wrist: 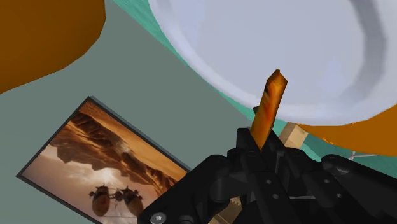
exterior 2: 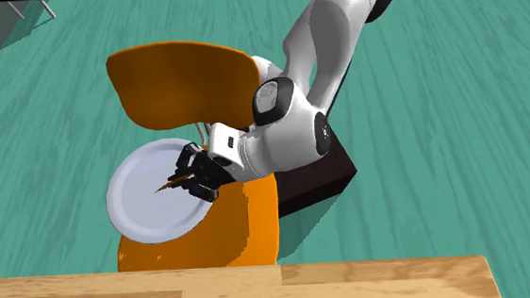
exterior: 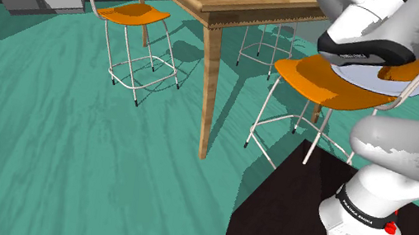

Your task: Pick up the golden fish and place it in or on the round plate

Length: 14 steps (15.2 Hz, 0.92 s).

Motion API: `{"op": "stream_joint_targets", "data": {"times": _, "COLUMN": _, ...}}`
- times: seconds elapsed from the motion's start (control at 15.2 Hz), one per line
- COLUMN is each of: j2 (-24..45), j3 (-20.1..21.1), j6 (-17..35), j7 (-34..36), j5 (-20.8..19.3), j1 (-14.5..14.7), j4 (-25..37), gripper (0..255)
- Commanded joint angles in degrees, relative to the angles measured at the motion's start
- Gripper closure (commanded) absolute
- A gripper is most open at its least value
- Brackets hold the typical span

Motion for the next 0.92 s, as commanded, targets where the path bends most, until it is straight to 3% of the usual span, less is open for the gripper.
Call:
{"op": "stream_joint_targets", "data": {"times": 0.0, "j2": 0.73, "j3": -2.50, "j6": 3.60, "j7": -0.86, "j5": -2.54, "j1": -2.25, "j4": -0.86, "gripper": 255}}
{"op": "stream_joint_targets", "data": {"times": 0.26, "j2": 3.14, "j3": -7.38, "j6": 11.00, "j7": -2.84, "j5": -7.72, "j1": -7.90, "j4": -1.34, "gripper": 255}}
{"op": "stream_joint_targets", "data": {"times": 0.86, "j2": 2.82, "j3": -0.77, "j6": 18.00, "j7": 1.20, "j5": -6.77, "j1": -13.91, "j4": -6.15, "gripper": 255}}
